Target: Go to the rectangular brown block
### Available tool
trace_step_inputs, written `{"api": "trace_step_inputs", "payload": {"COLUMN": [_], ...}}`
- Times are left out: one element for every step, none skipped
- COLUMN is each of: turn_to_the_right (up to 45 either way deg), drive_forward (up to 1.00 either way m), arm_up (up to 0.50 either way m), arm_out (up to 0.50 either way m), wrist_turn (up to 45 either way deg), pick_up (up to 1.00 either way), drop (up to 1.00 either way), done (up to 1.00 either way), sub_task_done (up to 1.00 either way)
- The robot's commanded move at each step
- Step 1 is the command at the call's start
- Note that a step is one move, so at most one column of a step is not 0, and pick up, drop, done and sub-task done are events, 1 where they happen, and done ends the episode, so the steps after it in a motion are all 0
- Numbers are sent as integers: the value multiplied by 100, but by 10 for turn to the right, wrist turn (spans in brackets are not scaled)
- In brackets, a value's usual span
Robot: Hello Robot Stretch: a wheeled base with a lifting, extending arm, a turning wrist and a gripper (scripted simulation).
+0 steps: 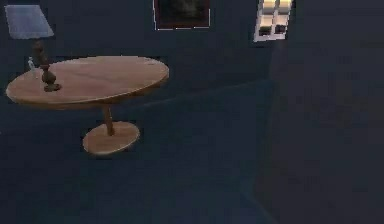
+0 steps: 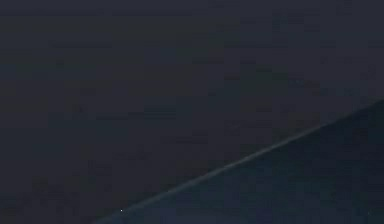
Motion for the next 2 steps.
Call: {"api": "trace_step_inputs", "payload": {"turn_to_the_right": [0,0], "drive_forward": [100,35], "arm_up": [0,0], "arm_out": [0,0], "wrist_turn": [0,0], "pick_up": [0,0], "drop": [0,0], "done": [0,0], "sub_task_done": [0,0]}}
